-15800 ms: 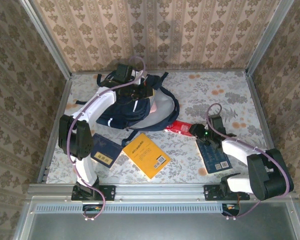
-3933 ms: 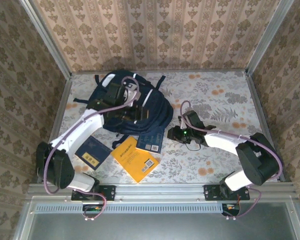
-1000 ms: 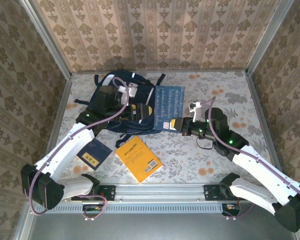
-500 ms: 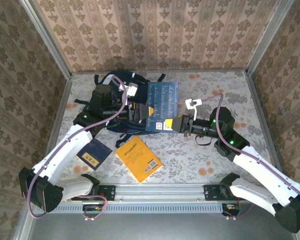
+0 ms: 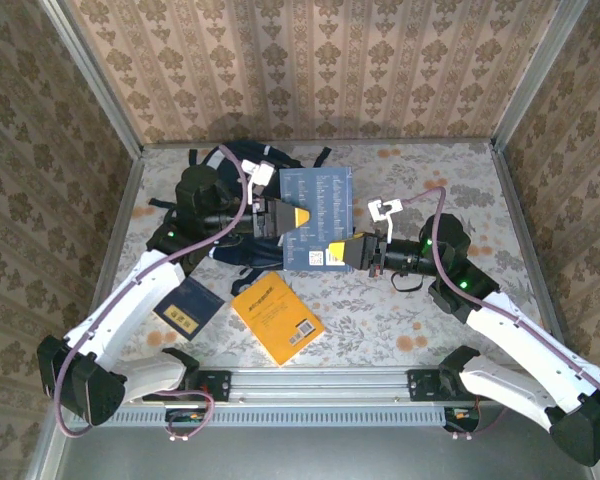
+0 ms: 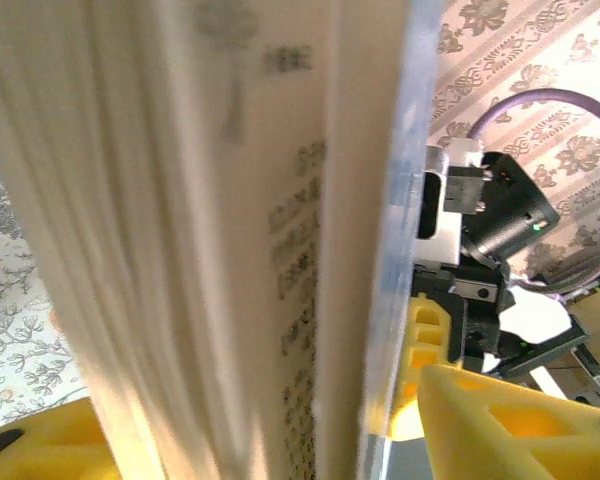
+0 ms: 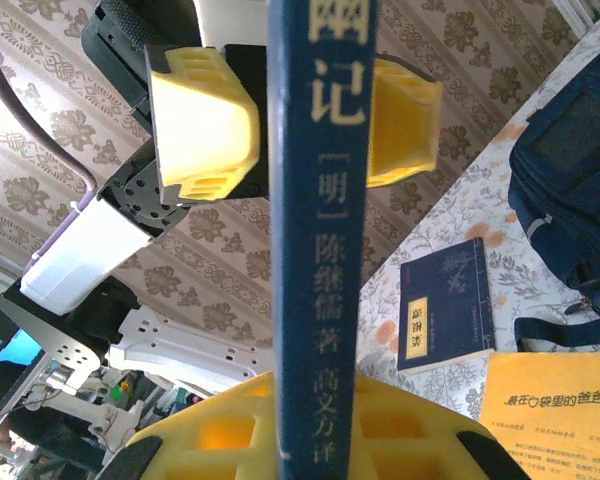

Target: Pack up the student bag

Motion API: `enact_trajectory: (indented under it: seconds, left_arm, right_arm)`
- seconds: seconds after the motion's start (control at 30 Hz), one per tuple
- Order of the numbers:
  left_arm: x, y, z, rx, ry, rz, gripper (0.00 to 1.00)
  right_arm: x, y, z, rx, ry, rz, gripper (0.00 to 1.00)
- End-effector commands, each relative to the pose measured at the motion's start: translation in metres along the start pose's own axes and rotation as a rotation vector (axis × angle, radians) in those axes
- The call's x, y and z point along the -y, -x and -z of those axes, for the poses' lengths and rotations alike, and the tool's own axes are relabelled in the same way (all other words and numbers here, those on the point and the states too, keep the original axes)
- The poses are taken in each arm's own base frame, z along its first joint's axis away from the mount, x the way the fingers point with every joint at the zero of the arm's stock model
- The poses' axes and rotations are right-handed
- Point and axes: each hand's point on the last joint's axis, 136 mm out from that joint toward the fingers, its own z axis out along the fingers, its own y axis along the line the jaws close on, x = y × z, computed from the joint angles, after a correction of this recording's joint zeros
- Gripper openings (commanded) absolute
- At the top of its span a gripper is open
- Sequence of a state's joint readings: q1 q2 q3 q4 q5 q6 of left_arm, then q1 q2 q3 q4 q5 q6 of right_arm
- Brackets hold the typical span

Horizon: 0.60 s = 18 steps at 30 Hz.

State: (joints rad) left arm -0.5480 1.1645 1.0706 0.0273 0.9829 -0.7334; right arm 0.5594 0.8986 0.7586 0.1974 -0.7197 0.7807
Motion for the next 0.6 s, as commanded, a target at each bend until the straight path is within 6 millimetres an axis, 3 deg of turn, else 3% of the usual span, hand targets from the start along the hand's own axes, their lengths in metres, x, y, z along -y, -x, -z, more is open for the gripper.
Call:
enact_trajectory:
  seconds: [0.0,0.37,0.5,0.57]
  left_arm:
    - [0.024,0.004,0.007,0.015,-0.07,-0.079,0.54]
    - [0.024,0.005,0.007,0.03,-0.094,-0.096,0.04]
    - [0.02,0.021,0.01,0.13,-0.058,-0.078,0.0]
    - [0.02,0.032,0.014,0.203,-0.046,-0.069,0.0]
  right_arm:
    - [-0.014,0.011,0.005,0.025,0.041,0.06,0.0]
    - [0.006,0.013,0.007,0.061,-0.008,0.008,0.02]
    - [0.02,0.024,0.011,0.189,-0.035,-0.037,0.53]
    - [0.023,0.032,0.014,0.271,-0.026,-0.07,0.71]
